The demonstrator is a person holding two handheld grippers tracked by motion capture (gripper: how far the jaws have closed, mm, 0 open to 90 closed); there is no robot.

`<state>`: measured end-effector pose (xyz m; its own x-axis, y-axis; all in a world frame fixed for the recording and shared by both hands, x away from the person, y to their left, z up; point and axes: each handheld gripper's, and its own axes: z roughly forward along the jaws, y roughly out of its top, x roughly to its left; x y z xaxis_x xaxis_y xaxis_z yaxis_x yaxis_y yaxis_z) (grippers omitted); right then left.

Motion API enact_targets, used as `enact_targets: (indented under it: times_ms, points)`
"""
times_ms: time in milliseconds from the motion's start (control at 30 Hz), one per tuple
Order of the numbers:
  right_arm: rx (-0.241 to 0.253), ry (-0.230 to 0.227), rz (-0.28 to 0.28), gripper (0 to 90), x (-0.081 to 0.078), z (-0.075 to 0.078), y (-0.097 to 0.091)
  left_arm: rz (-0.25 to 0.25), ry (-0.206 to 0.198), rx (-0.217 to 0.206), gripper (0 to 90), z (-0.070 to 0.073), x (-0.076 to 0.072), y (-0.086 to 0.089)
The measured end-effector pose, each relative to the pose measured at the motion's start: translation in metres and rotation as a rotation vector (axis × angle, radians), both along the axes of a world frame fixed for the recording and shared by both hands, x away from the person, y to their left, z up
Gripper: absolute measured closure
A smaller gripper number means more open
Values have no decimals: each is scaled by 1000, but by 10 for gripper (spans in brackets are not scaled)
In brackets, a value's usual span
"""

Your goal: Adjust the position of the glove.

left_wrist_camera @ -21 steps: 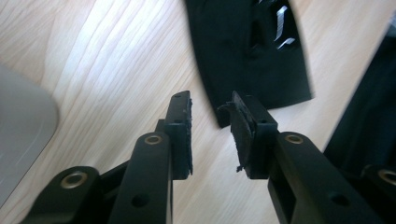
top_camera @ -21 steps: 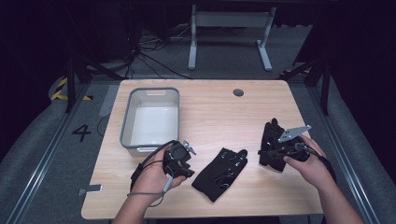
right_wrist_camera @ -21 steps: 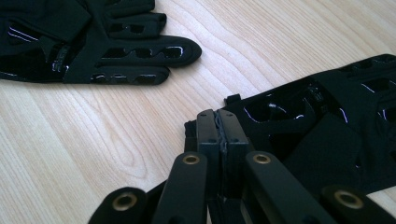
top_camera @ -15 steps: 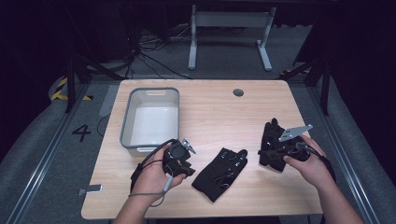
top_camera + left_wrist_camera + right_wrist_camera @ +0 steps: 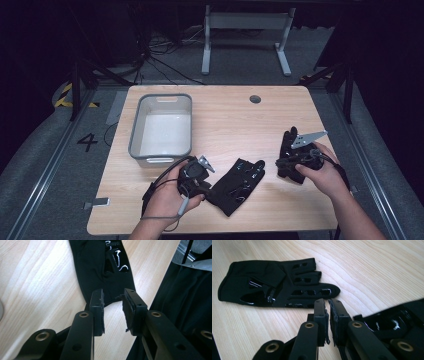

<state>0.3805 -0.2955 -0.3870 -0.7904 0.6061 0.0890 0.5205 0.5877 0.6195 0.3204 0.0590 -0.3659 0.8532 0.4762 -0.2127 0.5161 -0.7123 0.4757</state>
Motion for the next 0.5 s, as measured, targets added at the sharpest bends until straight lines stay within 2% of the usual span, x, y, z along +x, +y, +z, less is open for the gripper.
enact_targets:
  times_ms: [200, 300, 500]
  points:
    - [-7, 10, 16, 792, 8, -7, 16, 0, -6, -3, 701, -9, -5, -4]
    - [-11, 18, 25, 779, 15, -12, 24, 19, -4, 14, 696, -17, -7, -6]
    - [-8, 31, 62, 753, 23, -20, 43, 25, 10, 26, 690, -25, -10, -7]
